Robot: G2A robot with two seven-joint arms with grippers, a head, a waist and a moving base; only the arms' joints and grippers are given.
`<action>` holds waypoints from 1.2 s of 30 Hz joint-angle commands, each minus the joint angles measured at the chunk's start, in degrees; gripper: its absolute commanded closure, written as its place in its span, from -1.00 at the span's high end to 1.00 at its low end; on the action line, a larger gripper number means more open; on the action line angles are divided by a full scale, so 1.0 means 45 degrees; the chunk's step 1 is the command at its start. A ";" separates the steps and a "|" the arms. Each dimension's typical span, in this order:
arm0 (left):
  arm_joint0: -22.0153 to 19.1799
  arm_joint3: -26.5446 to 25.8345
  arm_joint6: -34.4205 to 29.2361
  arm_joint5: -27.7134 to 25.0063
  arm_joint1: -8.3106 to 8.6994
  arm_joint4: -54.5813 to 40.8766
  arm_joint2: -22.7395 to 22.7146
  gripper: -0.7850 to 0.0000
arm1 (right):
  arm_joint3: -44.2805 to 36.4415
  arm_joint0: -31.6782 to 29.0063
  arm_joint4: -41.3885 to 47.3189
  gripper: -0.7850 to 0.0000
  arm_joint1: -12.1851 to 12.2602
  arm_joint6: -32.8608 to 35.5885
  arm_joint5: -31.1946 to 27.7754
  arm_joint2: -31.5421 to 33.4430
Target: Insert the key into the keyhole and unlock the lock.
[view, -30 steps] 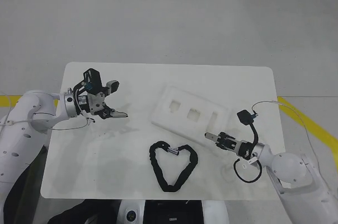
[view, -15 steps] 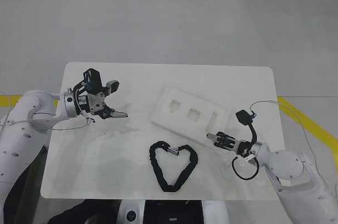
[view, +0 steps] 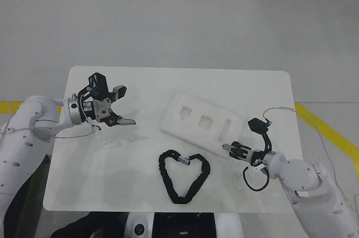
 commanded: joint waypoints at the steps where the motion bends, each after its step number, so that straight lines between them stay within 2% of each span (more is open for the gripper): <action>1: 0.0000 0.0000 0.0000 0.0000 0.0000 0.0000 0.0000 1.00 | -0.0089 -0.0014 -0.0148 -0.36 0.0011 0.0030 0.0118 -0.0011; 3: 0.0000 0.0000 0.0000 0.0000 0.0000 0.0000 0.0000 1.00 | -0.0139 -0.0020 -0.0253 -0.43 0.0023 0.0109 0.0222 -0.0011; 7: 0.0000 0.0000 0.0000 0.0000 0.0000 0.0000 0.0000 1.00 | -0.0154 -0.0027 -0.0420 -0.69 0.0041 0.0241 0.0377 -0.0044; 15: 0.0000 0.0000 0.0000 0.0000 0.0000 0.0000 0.0000 1.00 | -0.0125 0.0081 -0.0599 -1.00 0.0053 0.0334 0.0528 -0.0149; 22: 0.0000 0.0000 0.0000 0.0000 0.0000 0.0000 0.0000 1.00 | -0.0397 0.0042 -0.0966 -1.00 0.0085 0.0344 0.0718 -0.0118; 36: 0.0000 0.0000 0.0000 0.0000 0.0000 0.0000 0.0000 1.00 | -0.1914 -0.0753 -0.3018 -1.00 0.0247 0.0351 0.1674 0.0418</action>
